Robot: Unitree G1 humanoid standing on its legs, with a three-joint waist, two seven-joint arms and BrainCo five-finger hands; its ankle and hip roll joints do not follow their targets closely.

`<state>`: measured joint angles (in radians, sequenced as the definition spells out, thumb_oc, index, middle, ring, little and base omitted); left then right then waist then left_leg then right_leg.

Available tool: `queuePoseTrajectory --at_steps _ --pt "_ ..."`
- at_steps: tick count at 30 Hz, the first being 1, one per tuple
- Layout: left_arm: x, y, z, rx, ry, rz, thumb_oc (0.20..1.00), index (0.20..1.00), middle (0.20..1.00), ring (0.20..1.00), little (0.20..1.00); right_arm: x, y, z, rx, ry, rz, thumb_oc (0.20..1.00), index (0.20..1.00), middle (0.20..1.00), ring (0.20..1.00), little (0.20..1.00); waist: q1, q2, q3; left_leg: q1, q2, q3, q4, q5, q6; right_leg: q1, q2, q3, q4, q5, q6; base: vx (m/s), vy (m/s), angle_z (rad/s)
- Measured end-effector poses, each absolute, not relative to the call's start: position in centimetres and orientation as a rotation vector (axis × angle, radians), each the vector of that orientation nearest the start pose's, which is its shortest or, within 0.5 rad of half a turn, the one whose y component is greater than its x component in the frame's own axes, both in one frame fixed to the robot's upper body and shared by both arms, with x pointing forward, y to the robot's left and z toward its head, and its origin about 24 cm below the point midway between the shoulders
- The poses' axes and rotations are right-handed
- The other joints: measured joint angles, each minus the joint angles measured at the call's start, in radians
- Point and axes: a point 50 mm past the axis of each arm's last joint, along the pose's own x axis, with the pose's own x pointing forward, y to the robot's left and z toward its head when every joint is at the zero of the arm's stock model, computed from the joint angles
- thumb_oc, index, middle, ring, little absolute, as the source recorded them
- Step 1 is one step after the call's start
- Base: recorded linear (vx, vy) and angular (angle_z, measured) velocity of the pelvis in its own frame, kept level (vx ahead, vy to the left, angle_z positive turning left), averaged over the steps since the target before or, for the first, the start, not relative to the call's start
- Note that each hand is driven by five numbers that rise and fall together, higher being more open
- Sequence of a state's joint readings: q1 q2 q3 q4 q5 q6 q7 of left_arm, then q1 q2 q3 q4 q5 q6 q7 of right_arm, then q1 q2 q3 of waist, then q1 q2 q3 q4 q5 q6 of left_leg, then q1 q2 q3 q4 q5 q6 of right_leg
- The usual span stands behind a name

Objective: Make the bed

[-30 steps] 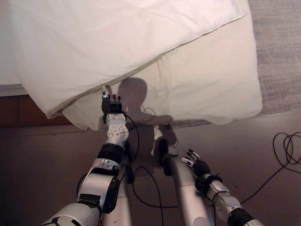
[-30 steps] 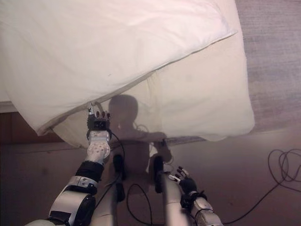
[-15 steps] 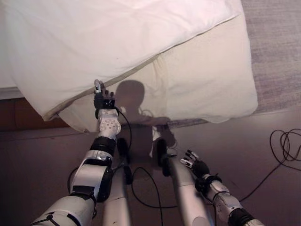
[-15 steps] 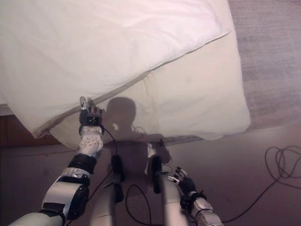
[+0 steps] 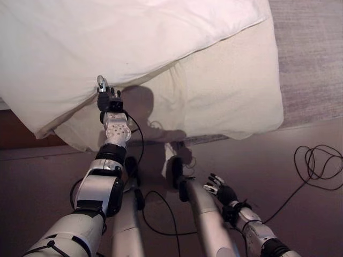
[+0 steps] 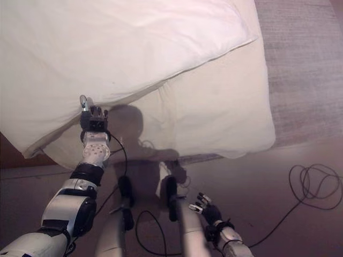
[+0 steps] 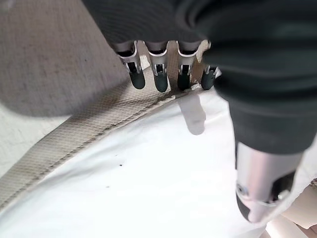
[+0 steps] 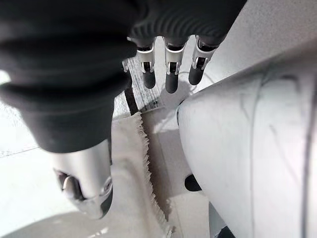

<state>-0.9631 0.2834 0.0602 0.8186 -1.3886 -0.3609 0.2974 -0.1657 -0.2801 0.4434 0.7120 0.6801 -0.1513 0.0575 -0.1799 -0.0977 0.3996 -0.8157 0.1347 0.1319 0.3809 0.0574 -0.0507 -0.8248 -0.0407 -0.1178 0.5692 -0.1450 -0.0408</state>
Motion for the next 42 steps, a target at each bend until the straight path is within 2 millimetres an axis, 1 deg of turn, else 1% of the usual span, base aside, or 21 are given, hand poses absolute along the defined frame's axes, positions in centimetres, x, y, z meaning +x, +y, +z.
queuePoseTrajectory --at_steps 4,13,14,16,17,18,19,20,21,23,26,27,30,31,34,36,38,41,42 --pt "39.9 21.3 18.2 -1.226 -0.300 0.385 1.000 1.000 1.000 1.000 1.000 23.8 -15.7 -7.2 0.216 0.507 0.151 1.000 1.000 1.000 1.000 1.000 0.000 0.000 0.000 -0.001 0.002 0.000 -0.001 -0.001 -0.001 -0.004 0.001 0.000 0.001 -0.003 0.004 0.00 0.000 0.00" --pt "40.0 21.0 19.1 -1.235 -0.318 0.374 1.000 1.000 1.000 1.000 1.000 23.8 -15.7 -7.2 0.218 0.506 0.149 1.000 1.000 1.000 1.000 1.000 0.003 0.001 -0.004 -0.021 0.000 0.001 0.002 0.001 0.001 -0.026 -0.002 0.001 0.010 0.000 0.000 0.00 0.000 0.00" --pt "40.1 20.9 19.3 -1.234 -0.318 0.375 0.727 0.727 0.727 0.727 0.727 23.8 -15.7 -7.2 0.218 0.507 0.149 1.000 1.000 1.000 1.000 1.000 0.005 0.001 -0.004 -0.021 -0.001 0.002 0.002 0.001 0.001 -0.026 -0.002 0.000 0.010 0.000 -0.001 0.00 0.000 0.00" --pt "40.1 20.8 19.7 -1.240 -0.325 0.380 0.467 0.467 0.467 0.467 0.467 23.8 -15.6 -7.2 0.219 0.506 0.150 1.000 1.000 1.000 1.000 1.000 0.005 0.001 -0.004 -0.021 -0.001 0.002 0.002 0.002 0.002 -0.026 -0.003 0.000 0.011 0.000 -0.001 0.00 0.000 0.00" --pt "40.1 20.8 19.8 -1.242 -0.326 0.383 0.467 0.467 0.467 0.467 0.467 23.8 -15.6 -7.2 0.220 0.507 0.150 1.000 1.000 1.000 1.000 1.000 0.005 0.001 -0.004 -0.021 -0.001 0.002 0.002 0.002 0.002 -0.026 -0.003 0.000 0.011 0.000 -0.001 -0.08 -0.003 0.00" --pt "40.1 20.9 19.9 -1.245 -0.327 0.393 0.225 0.225 0.225 0.225 0.225 23.8 -15.5 -7.2 0.221 0.507 0.150 1.000 1.000 1.000 1.000 1.000 0.005 0.001 -0.004 -0.020 -0.002 0.002 0.002 0.002 0.002 -0.025 -0.004 0.001 0.011 0.000 -0.001 0.00 0.000 0.00" --pt "40.1 20.9 20.0 -1.247 -0.328 0.397 0.200 0.200 0.200 0.200 0.200 23.8 -15.5 -7.2 0.221 0.507 0.150 1.000 1.000 1.000 1.000 1.000 0.005 0.002 -0.004 -0.019 -0.002 0.003 0.001 0.002 0.003 -0.025 -0.004 0.001 0.012 0.000 -0.001 -0.08 -0.006 0.02" --pt "40.2 20.9 20.2 -1.251 -0.325 0.406 0.200 0.200 0.200 0.200 0.200 23.8 -15.5 -7.2 0.221 0.508 0.151 1.000 1.000 1.000 1.000 1.000 0.006 0.002 -0.004 -0.018 -0.004 0.005 0.002 0.005 0.004 -0.026 -0.009 0.000 0.018 -0.004 0.003 0.06 -0.003 0.04" --pt "40.2 20.9 20.2 -1.250 -0.323 0.412 0.200 0.200 0.200 0.200 0.200 23.8 -15.4 -7.2 0.222 0.508 0.150 1.000 1.000 1.000 1.000 1.000 0.006 0.002 -0.004 -0.017 -0.006 0.005 0.003 0.008 0.006 -0.026 -0.009 0.000 0.025 -0.002 -0.001 -0.02 -0.002 0.04" --pt "40.3 20.8 20.5 -1.249 -0.313 0.430 0.200 0.200 0.200 0.200 0.200 23.8 -15.4 -7.1 0.221 0.506 0.144 1.000 1.000 1.000 1.000 1.000 0.008 0.006 -0.006 -0.014 -0.010 0.004 0.005 0.003 0.004 -0.025 -0.014 0.001 0.027 -0.009 0.005 0.00 -0.001 0.02" --pt "40.5 20.7 21.7 -1.237 -0.316 0.434 0.200 0.200 0.200 0.200 0.200 23.9 -15.5 -7.2 0.220 0.507 0.135 1.000 1.000 1.000 1.000 1.000 0.015 0.007 -0.006 -0.012 -0.014 0.004 0.008 -0.003 0.007 -0.026 -0.017 0.004 0.035 -0.014 0.008 -0.04 -0.001 0.02" --pt "40.6 20.7 22.1 -1.240 -0.318 0.436 0.200 0.200 0.200 0.200 0.200 23.8 -15.6 -7.2 0.219 0.508 0.133 1.000 1.000 1.000 1.000 1.000 0.015 0.009 -0.006 -0.012 -0.014 0.009 0.010 0.004 0.008 -0.027 -0.020 0.004 0.040 -0.009 0.004 0.00 0.000 0.00" --pt "40.7 20.3 22.6 -1.238 -0.304 0.431 0.200 0.200 0.200 0.200 0.200 23.8 -16.0 -7.2 0.209 0.512 0.125 1.000 1.000 1.000 1.000 1.000 0.026 0.022 -0.013 -0.012 -0.015 0.006 0.008 -0.003 0.010 -0.027 -0.020 0.006 0.037 -0.013 0.009 0.02 0.000 0.00" --pt "40.8 20.1 22.7 -1.231 -0.298 0.431 0.200 0.200 0.200 0.200 0.200 23.8 -16.1 -7.2 0.205 0.512 0.124 1.000 1.000 1.000 1.000 1.000 0.028 0.026 -0.015 -0.011 -0.016 0.007 0.007 0.006 0.010 -0.027 -0.020 0.005 0.040 -0.007 0.005 -0.07 -0.014 0.03" --pt "40.9 19.6 23.3 -1.244 -0.292 0.430 0.200 0.200 0.200 0.200 0.200 23.8 -16.2 -7.2 0.203 0.510 0.121 1.000 1.000 1.000 1.000 1.000 0.028 0.035 -0.019 -0.012 -0.020 0.006 0.000 0.007 0.010 -0.029 -0.025 0.002 0.039 -0.007 0.003 0.00 -0.004 0.03" --pt "40.8 19.1 23.8 -1.257 -0.302 0.415 0.200 0.200 0.200 0.200 0.200 23.8 -16.2 -7.1 0.204 0.509 0.121 1.000 1.000 1.000 1.000 1.000 0.027 0.036 -0.020 -0.012 -0.022 0.007 -0.002 0.007 0.011 -0.030 -0.028 0.003 0.040 -0.007 0.003 0.00 0.000 0.00" --pt "40.5 18.1 24.8 -1.291 -0.330 0.372 0.200 0.200 0.200 0.200 0.200 23.9 -16.3 -7.1 0.202 0.508 0.120 1.000 1.000 1.000 1.000 1.000 0.031 0.036 -0.020 -0.014 -0.025 0.006 -0.006 0.010 0.014 -0.033 -0.031 0.002 0.040 -0.007 0.003 0.00 -0.004 0.03" --pt "39.8 16.4 26.6 -1.332 -0.391 0.272 0.200 0.200 0.200 0.200 0.200 24.0 -16.2 -7.0 0.200 0.501 0.121 1.000 1.000 1.000 1.000 1.000 0.031 0.036 -0.020 -0.015 -0.031 0.006 -0.008 0.013 0.019 -0.032 -0.035 0.001 0.043 -0.008 0.007 0.02 -0.005 0.02" --pt "39.3 16.2 27.4 -1.348 -0.429 0.239 0.200 0.200 0.200 0.200 0.200 24.0 -16.2 -6.9 0.201 0.499 0.120 1.000 1.000 1.000 1.000 1.000 0.031 0.036 -0.020 -0.015 -0.031 0.004 -0.010 0.011 0.017 -0.032 -0.035 0.002 0.040 -0.010 0.010 0.07 -0.012 0.06"
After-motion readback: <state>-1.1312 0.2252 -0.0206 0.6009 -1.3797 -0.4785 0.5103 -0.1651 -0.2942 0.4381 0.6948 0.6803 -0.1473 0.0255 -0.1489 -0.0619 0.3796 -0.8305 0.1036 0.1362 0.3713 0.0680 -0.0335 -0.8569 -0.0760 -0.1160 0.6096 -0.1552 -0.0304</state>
